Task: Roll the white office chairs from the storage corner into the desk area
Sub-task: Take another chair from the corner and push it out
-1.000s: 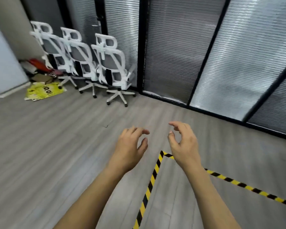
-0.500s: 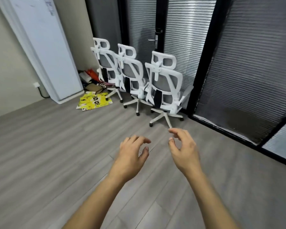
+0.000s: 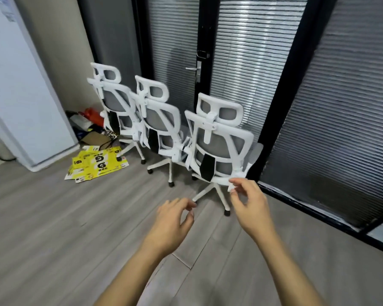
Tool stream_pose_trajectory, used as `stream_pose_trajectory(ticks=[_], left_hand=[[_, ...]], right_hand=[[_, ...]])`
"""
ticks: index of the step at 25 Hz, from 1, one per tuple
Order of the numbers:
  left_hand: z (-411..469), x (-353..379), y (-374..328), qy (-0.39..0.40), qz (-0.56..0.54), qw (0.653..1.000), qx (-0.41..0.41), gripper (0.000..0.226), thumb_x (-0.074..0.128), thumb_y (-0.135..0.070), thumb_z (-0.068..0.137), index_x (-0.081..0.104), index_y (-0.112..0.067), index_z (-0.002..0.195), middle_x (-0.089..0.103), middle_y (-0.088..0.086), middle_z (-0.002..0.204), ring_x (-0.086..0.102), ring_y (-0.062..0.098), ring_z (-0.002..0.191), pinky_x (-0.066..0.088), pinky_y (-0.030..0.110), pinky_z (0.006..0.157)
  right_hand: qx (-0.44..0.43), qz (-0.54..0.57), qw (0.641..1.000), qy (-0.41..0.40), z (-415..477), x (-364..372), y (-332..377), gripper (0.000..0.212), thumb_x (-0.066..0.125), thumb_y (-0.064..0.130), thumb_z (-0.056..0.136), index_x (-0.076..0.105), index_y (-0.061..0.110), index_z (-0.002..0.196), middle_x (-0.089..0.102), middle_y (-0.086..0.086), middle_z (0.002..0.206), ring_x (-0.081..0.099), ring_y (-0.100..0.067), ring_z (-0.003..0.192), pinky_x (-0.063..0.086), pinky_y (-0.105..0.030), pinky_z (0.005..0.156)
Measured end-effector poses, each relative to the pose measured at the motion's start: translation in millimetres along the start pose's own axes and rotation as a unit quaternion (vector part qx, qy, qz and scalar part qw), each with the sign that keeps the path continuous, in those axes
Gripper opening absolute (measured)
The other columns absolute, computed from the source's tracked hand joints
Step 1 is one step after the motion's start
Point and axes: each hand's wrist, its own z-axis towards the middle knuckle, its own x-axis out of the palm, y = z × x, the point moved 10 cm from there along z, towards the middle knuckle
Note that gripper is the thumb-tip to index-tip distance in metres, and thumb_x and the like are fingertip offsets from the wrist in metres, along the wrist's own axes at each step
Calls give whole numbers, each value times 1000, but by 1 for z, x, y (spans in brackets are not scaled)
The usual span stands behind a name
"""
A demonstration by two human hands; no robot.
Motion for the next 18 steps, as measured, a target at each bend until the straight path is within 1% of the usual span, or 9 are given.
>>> stream_pose_trajectory(ticks=[3, 4, 6, 8, 11, 12, 14, 16, 18], left_hand=[[111, 6, 31, 29, 1, 999, 23, 17, 51, -30, 99, 59, -33, 114, 58, -18, 111, 46, 4, 104, 38, 36, 104], [145, 9, 40, 38, 3, 999, 27, 18, 51, -30, 99, 58, -34, 114, 58, -17, 112, 47, 6, 106, 38, 35, 102], [216, 18, 58, 58, 10, 997, 42, 18, 52, -30, 98, 58, -34, 115, 57, -16, 110, 50, 11, 106, 40, 35, 98], [286, 26, 78, 66, 20, 996, 56, 22, 52, -31, 97, 58, -33, 118, 57, -16, 110, 52, 14, 104, 42, 38, 96], [399, 48, 114, 71, 23, 996, 42, 33, 49, -37, 99, 54, -31, 131, 58, -8, 124, 52, 16, 116, 40, 40, 103], [432, 56, 125, 78, 23, 996, 30, 35, 49, -38, 100, 52, -30, 134, 57, -6, 126, 52, 16, 116, 39, 41, 105], [491, 69, 143, 89, 36, 995, 26, 38, 48, -40, 101, 51, -28, 137, 57, -5, 127, 54, 16, 114, 40, 43, 104], [547, 81, 168, 99, 54, 993, 20, 43, 47, -42, 100, 47, -28, 141, 53, -3, 136, 51, 20, 123, 40, 44, 105], [592, 88, 193, 108, 80, 991, 5, 50, 46, -47, 100, 42, -27, 146, 45, -1, 148, 43, 23, 134, 35, 43, 111]], right_hand=[[32, -8, 999, -24, 91, 27, -29, 27, 62, 13, 94, 65, 32, 113, 62, 11, 110, 61, 0, 101, 44, -12, 87], [47, -11, 998, -29, 115, 34, -41, 26, 61, 14, 95, 65, 32, 113, 62, 11, 110, 60, 0, 102, 43, -11, 86], [69, -17, 996, -47, 167, 47, -69, 25, 61, 15, 95, 66, 29, 115, 61, 12, 109, 60, -1, 102, 44, -16, 88], [81, -32, 994, -67, 223, 59, -98, 25, 61, 14, 95, 67, 25, 117, 61, 10, 106, 60, -3, 101, 45, -21, 89], [100, -47, 991, -77, 318, 84, -156, 25, 61, 18, 95, 66, 25, 118, 60, 8, 109, 60, -7, 102, 43, -16, 85], [110, -56, 989, -81, 347, 91, -176, 24, 62, 20, 94, 66, 25, 118, 61, 7, 110, 61, -10, 104, 45, -18, 86], [131, -97, 983, -84, 401, 106, -214, 27, 64, 27, 93, 64, 23, 120, 62, 4, 113, 61, -20, 109, 48, -33, 93], [183, -187, 964, -45, 451, 125, -259, 42, 62, 44, 93, 59, 20, 127, 61, -3, 122, 57, -29, 118, 44, -43, 100], [232, -275, 933, 21, 479, 141, -298, 62, 53, 63, 90, 53, 20, 135, 57, -5, 135, 49, -30, 128, 35, -45, 110]])
